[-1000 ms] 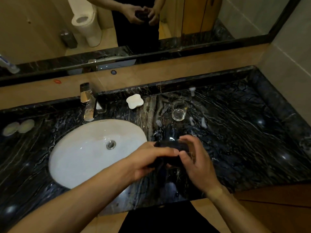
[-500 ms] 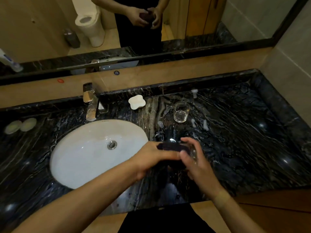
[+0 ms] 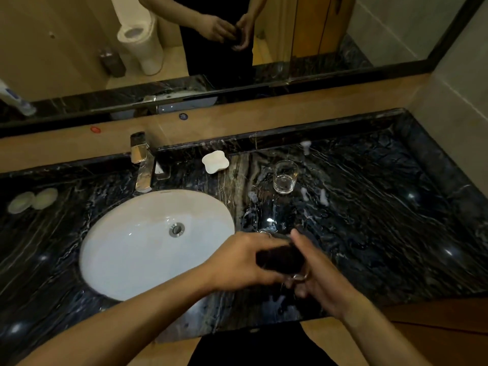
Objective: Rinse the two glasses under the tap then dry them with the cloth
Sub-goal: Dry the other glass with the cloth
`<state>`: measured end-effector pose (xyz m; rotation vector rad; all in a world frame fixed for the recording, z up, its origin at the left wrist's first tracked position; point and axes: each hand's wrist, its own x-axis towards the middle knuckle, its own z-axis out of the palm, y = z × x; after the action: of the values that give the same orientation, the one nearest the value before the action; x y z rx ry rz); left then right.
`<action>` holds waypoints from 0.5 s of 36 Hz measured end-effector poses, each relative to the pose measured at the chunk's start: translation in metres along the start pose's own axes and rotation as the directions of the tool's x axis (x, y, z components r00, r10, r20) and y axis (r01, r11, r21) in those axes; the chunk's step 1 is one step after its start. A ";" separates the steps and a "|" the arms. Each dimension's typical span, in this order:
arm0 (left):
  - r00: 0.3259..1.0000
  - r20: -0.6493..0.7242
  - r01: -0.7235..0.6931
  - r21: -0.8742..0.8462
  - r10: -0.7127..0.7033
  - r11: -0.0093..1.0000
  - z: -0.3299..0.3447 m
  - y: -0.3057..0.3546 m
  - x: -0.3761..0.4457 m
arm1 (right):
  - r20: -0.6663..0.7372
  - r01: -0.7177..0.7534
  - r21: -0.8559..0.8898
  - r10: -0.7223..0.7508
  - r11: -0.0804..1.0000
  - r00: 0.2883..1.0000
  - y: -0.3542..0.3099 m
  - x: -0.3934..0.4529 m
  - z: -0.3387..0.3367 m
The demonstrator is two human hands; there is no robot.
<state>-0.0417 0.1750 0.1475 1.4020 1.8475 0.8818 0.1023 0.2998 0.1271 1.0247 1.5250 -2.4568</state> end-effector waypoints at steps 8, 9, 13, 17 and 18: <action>0.798 0.276 0.476 -0.834 -0.535 0.279 -0.002 0.017 0.005 | 0.035 0.559 -0.665 -0.726 0.496 0.687 0.020 0.007 -0.013; 0.804 0.272 0.482 -0.818 -0.528 0.313 -0.002 0.018 0.006 | 0.031 0.561 -0.660 -0.728 0.500 0.685 0.019 0.008 -0.015; 0.940 0.038 0.304 -0.545 -0.339 0.781 0.003 0.011 0.005 | -0.179 0.472 -0.431 -0.585 0.769 0.791 0.012 0.009 -0.005; 0.957 0.094 -0.289 0.423 0.276 0.859 0.006 -0.011 0.004 | -0.114 -0.104 0.047 0.109 0.993 0.987 -0.004 0.012 -0.003; 0.935 0.171 -0.354 0.498 0.311 0.791 0.004 -0.015 0.004 | -0.010 -0.250 0.077 0.251 0.965 0.968 -0.007 0.007 -0.004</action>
<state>-0.0472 0.1761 0.1328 2.1215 1.8882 0.4728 0.0957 0.3084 0.1273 1.1767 1.2282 -2.3492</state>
